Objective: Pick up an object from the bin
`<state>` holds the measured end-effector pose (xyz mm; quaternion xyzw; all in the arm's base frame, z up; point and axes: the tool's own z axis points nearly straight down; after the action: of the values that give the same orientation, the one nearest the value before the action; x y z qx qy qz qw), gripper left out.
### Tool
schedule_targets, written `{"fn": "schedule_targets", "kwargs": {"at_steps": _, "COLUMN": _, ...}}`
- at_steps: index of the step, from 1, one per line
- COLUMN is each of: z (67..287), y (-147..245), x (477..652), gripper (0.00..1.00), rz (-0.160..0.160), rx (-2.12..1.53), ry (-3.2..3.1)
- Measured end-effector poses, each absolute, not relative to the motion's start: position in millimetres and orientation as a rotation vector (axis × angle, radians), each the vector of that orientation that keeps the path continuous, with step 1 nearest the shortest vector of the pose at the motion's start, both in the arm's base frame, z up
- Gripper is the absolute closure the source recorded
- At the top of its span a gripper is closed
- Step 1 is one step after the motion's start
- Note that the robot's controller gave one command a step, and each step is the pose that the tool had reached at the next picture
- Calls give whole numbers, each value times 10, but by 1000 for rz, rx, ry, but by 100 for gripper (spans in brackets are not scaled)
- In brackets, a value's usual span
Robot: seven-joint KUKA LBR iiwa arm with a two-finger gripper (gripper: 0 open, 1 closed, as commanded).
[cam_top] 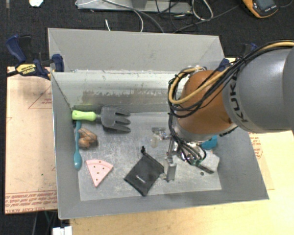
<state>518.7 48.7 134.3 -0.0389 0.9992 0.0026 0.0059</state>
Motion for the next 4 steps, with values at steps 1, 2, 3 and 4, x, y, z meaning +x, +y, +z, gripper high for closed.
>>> {"fn": "schedule_targets", "kwargs": {"at_steps": 1, "z": 981, "y": 781, "x": 5241, "gripper": 0, "rz": 2, "rx": -205, "ry": 3127}}
{"fn": "schedule_targets", "kwargs": {"at_steps": 2, "z": 871, "y": 828, "x": 5084, "gripper": 0, "rz": 5, "rx": 68, "ry": 3130}}
{"fn": "schedule_targets", "kwargs": {"at_steps": 3, "z": 708, "y": 759, "x": 5186, "gripper": 100, "rz": 7, "rx": -224, "ry": 3127}}
{"fn": "schedule_targets", "kwargs": {"at_steps": 4, "z": 708, "y": 760, "x": 5186, "gripper": 100, "rz": 7, "rx": -225, "ry": 3127}}
